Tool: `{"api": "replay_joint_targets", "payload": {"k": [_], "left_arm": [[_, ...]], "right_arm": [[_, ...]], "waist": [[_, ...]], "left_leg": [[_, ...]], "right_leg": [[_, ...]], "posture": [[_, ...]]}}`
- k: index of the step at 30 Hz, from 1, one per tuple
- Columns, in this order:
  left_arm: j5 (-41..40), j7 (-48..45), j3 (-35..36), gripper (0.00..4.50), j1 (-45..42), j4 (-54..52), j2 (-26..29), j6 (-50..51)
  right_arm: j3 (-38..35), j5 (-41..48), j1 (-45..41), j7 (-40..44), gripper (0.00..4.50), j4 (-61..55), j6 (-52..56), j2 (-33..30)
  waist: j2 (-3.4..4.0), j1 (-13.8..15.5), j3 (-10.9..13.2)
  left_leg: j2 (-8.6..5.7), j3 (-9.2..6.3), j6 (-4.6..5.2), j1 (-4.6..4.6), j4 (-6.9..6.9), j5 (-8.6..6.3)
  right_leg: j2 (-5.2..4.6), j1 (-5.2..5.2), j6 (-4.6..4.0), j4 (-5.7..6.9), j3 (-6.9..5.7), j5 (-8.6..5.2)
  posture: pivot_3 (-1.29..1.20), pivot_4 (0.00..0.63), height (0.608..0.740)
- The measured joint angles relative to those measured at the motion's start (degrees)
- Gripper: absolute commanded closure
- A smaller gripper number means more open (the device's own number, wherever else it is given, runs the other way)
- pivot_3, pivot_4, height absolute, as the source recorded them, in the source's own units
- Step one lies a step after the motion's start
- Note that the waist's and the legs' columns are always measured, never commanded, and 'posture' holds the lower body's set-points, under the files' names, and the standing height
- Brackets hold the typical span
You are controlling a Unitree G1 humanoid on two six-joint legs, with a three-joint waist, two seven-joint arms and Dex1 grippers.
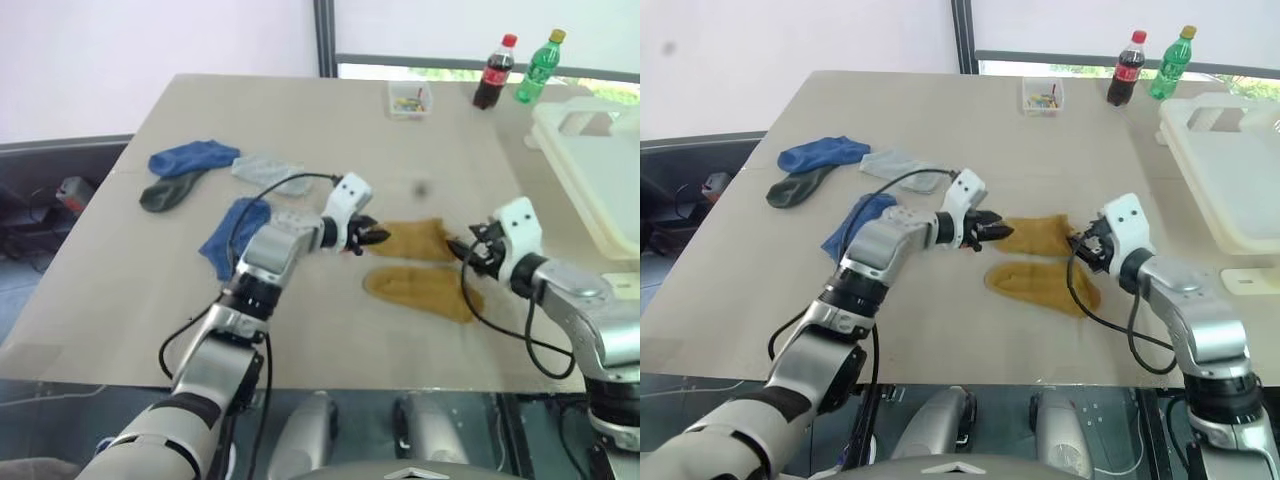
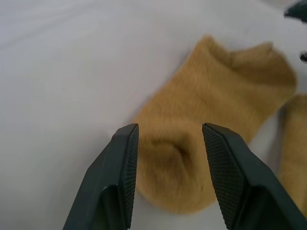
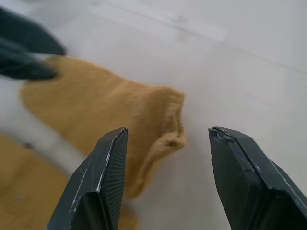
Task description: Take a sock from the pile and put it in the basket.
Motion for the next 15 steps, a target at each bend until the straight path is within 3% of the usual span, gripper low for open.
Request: {"api": "replay_joint_targets", "payload": {"k": [1,4,8,9,15], "left_arm": [[0.63,0.52,-0.21,2.26,0.41,0.59,-0.54,-1.08],[1.5,2.35,0.13,2.22,0.31,2.68,-2.75,-3.11],[2.2,5.45,1.92,3.93,-0.83,6.74,-6.0,-5.14],[2.12,5.63,2.52,4.42,-0.83,7.15,-6.41,-5.38],[-1.83,3.71,6.25,4.48,1.75,3.46,-6.43,-1.08]], "right_arm": [[0.65,-0.52,-1.2,0.21,1.71,2.5,-0.36,0.02],[2.33,-1.91,-3.38,0.81,2.58,7.93,-1.48,0.04],[4.08,-3.31,-5.04,2.48,4.45,13.52,-3.38,0.04],[4.23,-3.5,-5.29,3.08,4.5,13.77,-3.93,0.0],[3.31,-2.47,-5.72,4.98,4.5,13.5,-2.89,-0.3]], "waist": [[0.0,-0.01,0.0],[0.01,0.08,-0.01],[0.02,-0.01,-0.02],[0.02,-0.1,-0.02],[0.02,-0.61,-0.01]], "left_leg": [[0.0,-0.03,0.0,0.01,0.0,0.0],[-0.01,-0.04,0.01,0.05,0.0,0.0],[-0.04,-0.03,0.01,0.08,0.02,0.0],[-0.04,-0.04,0.01,0.08,0.01,0.0],[0.02,-0.06,0.01,0.0,0.01,0.0]], "right_leg": [[0.01,0.01,0.0,0.01,-0.03,0.0],[0.0,0.04,0.0,0.02,-0.05,0.0],[0.01,0.07,0.0,0.06,-0.05,0.0],[0.02,0.06,0.0,0.06,-0.05,0.0],[0.01,0.0,0.0,0.06,-0.04,0.01]], "posture": [[0.0,0.15,0.74],[0.0,0.15,0.74],[0.0,0.15,0.74],[0.0,0.15,0.74],[0.0,0.15,0.74]]}}
